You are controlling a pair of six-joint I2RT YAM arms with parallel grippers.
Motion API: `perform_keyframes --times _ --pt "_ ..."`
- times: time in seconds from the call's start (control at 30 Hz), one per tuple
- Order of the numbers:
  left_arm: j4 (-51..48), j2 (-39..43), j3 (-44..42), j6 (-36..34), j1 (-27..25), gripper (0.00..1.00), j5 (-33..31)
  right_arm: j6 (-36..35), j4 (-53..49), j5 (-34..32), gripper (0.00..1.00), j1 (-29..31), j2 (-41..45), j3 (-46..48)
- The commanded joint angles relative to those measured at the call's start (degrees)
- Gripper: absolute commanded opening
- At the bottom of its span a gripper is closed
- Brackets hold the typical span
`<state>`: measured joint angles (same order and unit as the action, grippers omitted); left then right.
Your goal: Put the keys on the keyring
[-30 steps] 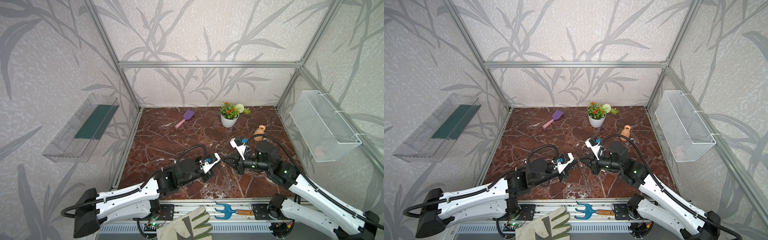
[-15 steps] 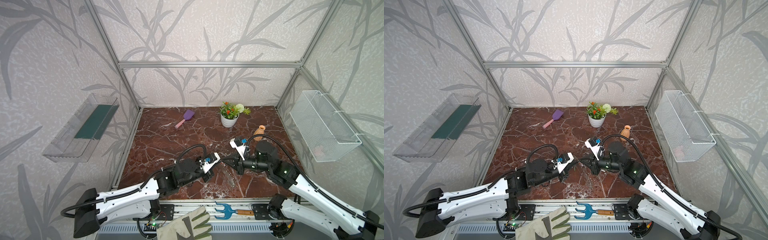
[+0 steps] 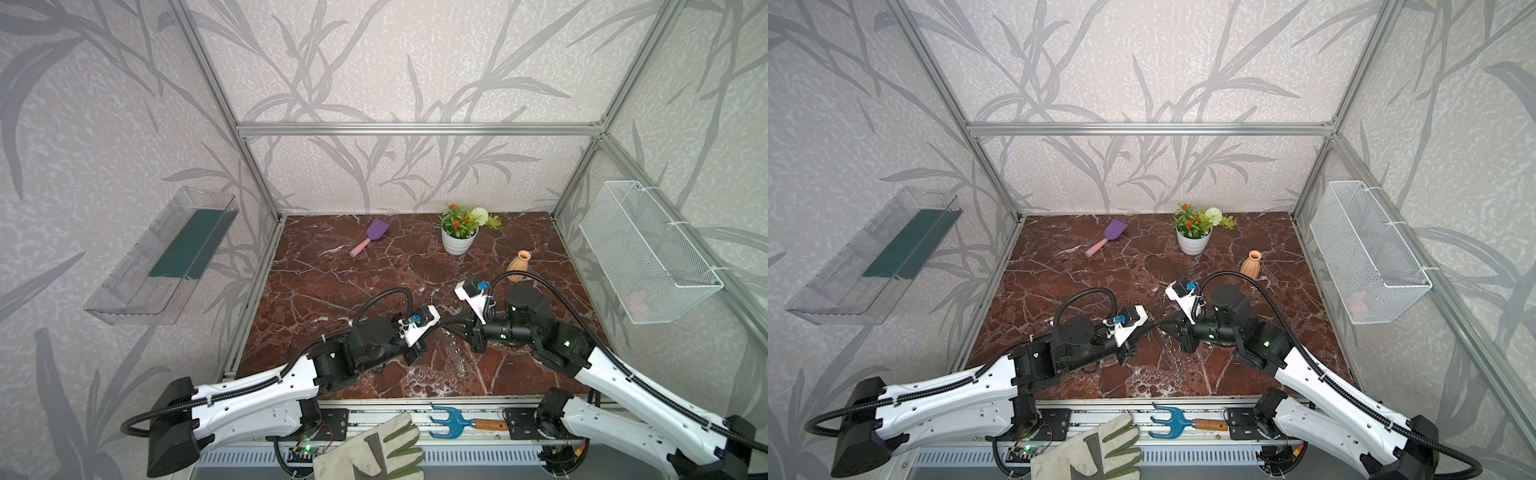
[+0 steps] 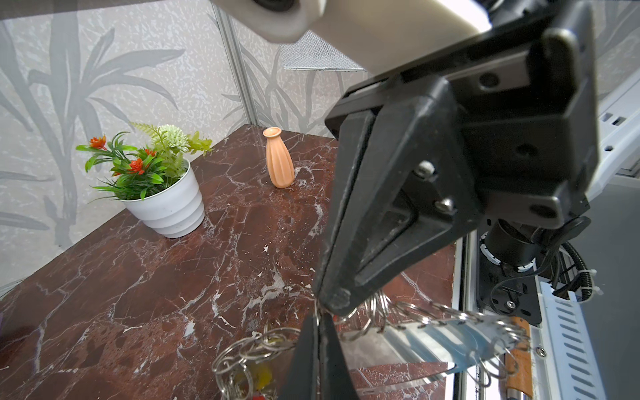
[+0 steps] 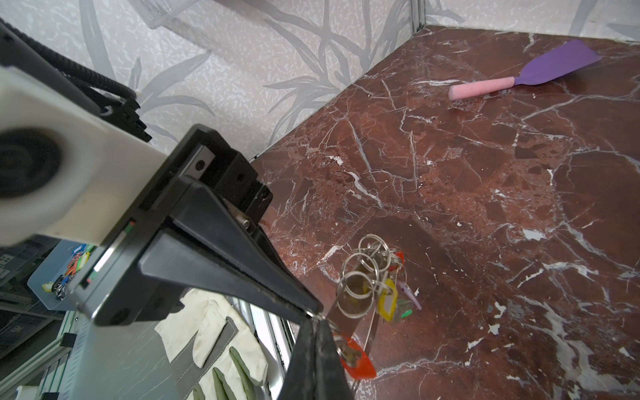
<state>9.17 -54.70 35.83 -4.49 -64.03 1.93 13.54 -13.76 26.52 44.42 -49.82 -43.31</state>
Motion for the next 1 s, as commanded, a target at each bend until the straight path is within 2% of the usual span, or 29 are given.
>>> perform_keyframes --times 0.0,0.27,0.6,0.97 --pt "1.76 1.61 2.55 -0.43 -0.42 0.00 5.04 -0.88 -0.19 -2.17 0.00 0.22 -0.12 -1.33" --pt "1.09 0.86 2.80 -0.96 -0.45 0.00 7.72 0.17 -0.35 -3.69 0.00 0.14 -0.03 -1.58" --pt "3.13 2.60 0.81 -1.05 -0.40 0.00 6.04 1.95 -1.09 -5.69 0.00 -0.90 -0.52 -1.29" --pt "5.28 4.11 -0.50 -0.61 -0.41 0.00 4.71 4.19 0.08 -3.83 0.00 -3.35 -0.65 -0.04"
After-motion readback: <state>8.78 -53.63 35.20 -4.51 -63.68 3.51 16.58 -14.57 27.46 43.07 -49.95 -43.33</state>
